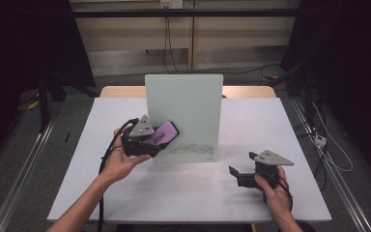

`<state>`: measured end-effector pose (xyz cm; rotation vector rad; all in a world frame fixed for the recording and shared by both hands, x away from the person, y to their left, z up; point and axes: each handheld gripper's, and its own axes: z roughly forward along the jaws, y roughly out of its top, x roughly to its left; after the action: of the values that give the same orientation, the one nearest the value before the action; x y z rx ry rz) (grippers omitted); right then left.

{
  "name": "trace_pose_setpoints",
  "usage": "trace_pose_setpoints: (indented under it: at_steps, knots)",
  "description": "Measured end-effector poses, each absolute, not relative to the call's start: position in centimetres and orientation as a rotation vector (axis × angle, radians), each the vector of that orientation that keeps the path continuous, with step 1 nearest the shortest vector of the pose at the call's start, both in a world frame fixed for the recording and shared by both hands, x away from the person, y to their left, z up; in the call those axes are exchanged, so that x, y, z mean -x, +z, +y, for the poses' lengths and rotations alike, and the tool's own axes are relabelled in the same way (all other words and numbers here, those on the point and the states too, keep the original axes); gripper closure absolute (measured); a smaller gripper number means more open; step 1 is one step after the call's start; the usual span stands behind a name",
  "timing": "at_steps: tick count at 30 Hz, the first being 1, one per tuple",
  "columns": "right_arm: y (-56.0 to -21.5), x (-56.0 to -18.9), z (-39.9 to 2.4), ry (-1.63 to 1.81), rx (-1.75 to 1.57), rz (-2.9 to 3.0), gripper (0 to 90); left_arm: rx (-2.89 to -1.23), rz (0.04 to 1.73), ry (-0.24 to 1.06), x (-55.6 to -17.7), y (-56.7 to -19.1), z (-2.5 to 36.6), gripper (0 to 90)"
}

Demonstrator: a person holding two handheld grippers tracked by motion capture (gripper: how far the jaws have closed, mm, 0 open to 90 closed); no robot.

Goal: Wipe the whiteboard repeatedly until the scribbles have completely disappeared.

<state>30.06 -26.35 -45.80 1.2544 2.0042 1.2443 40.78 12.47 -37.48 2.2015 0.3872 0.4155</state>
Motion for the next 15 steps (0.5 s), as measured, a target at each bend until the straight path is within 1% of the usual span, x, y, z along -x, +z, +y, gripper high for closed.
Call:
trace_pose_setpoints:
  at_steps: [7,15]
  knots:
    - [-45.8,-30.0,-26.3,1.246,-1.252,2.006,6.3,-2.243,0.357,0.428,-40.4,-38.7,12.5,40.6]
    - [-45.8,-30.1,-26.2,1.246,-1.252,2.008,6.3,-2.303,0.295,0.396,-39.7,-40.3,10.4,40.6]
